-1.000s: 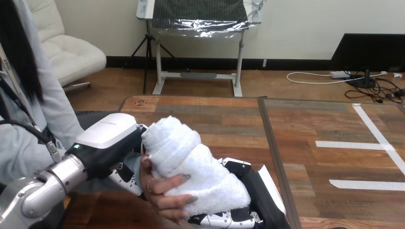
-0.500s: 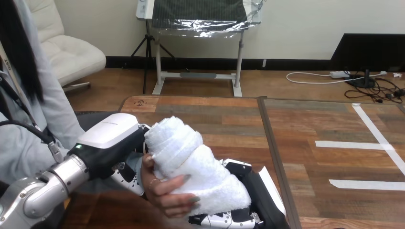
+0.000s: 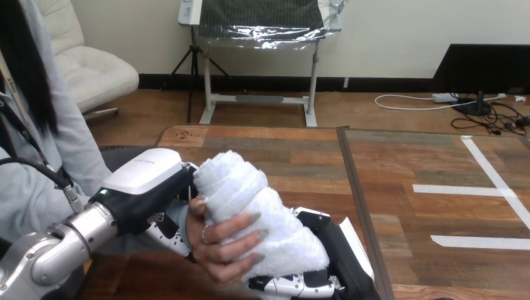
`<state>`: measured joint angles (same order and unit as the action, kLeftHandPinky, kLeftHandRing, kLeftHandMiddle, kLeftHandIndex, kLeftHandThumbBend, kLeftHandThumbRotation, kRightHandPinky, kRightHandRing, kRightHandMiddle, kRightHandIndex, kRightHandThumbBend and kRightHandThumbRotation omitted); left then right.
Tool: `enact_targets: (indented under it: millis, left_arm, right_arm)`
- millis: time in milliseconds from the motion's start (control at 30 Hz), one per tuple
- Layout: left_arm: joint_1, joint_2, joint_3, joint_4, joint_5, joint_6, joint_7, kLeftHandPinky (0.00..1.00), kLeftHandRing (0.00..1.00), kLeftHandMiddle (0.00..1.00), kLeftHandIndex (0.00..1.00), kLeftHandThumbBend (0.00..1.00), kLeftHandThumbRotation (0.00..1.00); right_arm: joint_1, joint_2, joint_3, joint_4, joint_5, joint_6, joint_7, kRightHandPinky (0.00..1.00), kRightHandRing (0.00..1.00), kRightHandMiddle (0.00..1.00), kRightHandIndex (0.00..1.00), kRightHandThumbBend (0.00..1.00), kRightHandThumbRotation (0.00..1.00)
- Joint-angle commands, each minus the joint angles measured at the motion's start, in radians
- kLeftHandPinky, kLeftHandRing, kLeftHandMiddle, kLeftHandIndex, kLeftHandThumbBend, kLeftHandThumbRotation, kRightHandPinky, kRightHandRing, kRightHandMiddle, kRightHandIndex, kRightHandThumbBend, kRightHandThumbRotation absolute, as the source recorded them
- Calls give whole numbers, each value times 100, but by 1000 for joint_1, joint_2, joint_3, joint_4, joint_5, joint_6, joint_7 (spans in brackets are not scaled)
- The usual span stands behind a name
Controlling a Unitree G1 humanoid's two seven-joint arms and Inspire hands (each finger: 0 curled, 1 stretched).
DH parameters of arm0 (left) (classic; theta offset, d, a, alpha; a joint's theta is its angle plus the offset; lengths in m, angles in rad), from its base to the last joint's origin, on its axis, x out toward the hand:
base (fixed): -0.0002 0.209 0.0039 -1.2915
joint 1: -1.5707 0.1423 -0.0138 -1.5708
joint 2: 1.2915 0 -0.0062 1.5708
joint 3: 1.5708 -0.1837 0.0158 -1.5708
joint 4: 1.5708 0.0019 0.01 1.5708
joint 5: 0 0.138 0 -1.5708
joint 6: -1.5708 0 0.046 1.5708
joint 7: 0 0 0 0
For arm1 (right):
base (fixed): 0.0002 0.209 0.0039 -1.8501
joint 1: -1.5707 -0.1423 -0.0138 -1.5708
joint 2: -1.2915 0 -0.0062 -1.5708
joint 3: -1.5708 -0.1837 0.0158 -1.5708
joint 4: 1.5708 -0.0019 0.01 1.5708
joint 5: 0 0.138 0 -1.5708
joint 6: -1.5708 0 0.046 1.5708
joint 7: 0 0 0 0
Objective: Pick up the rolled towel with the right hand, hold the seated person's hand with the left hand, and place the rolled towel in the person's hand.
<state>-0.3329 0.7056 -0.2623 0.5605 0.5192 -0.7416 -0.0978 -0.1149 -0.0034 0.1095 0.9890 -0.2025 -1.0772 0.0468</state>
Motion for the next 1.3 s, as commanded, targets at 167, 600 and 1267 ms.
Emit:
enact_targets:
  millis: [167,600,1267]
  left_arm:
    - [-50,-27,61,-63,-54,-31,36,38,44,49,51,94,9]
    - [-20,-26,64,-114,-33,-9,35,66,70,72,76,100,30]
    - [39,-35,54,-204,-47,91,-53,88,91,92,94,100,35]
  right_arm:
    - [-56,-16,39,-37,-24,81,42,33,39,44,51,92,11]
    - [-27,-57,63,-141,-51,234,73,69,71,70,79,100,52]
    - [19,-136,113,-302,-66,362,163,99,99,99,100,100,91]
